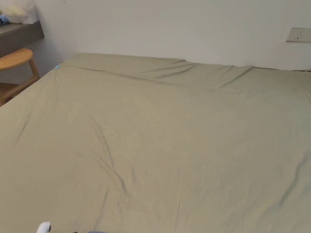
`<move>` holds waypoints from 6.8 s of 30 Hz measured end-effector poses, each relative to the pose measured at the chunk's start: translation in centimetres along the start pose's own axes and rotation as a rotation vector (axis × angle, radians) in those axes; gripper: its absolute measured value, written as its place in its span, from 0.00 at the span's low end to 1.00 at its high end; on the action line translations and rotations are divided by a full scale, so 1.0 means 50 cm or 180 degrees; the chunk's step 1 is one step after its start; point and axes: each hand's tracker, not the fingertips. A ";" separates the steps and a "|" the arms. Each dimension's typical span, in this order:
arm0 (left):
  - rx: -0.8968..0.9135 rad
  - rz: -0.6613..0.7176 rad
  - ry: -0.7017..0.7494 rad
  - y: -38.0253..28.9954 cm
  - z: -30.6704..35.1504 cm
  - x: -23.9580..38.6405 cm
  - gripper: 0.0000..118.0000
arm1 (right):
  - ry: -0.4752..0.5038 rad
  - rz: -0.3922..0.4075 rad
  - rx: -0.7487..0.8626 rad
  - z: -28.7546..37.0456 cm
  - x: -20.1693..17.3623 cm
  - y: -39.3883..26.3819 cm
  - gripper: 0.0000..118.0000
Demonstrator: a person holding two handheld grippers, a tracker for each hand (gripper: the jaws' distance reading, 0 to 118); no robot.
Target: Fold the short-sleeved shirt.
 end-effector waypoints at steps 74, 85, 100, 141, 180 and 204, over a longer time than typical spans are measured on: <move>-0.0738 -0.1762 0.2226 -0.128 -0.270 0.266 0.01 | 0.0280 -0.0063 -0.0129 0.000 -0.117 -0.032 0.07; -0.1091 -0.2035 0.2335 -0.122 -0.374 0.283 0.02 | 0.0232 -0.0132 -0.0162 0.006 -0.106 -0.039 0.06; 0.0110 0.0258 0.0984 0.040 -0.015 0.066 0.99 | 0.0365 0.0026 -0.0094 0.003 -0.133 -0.015 0.07; 0.0199 -0.1230 0.2858 0.062 0.032 0.416 0.13 | 0.0431 0.0049 -0.0277 -0.032 -0.143 -0.034 0.07; -0.0757 -0.2186 0.2025 -0.175 -0.411 0.405 0.10 | 0.0243 -0.0105 -0.0342 0.005 -0.085 -0.079 0.07; 0.0952 -0.1106 0.1673 -0.010 -0.044 0.423 0.82 | 0.0916 0.0366 -0.0944 -0.196 -0.330 -0.073 0.06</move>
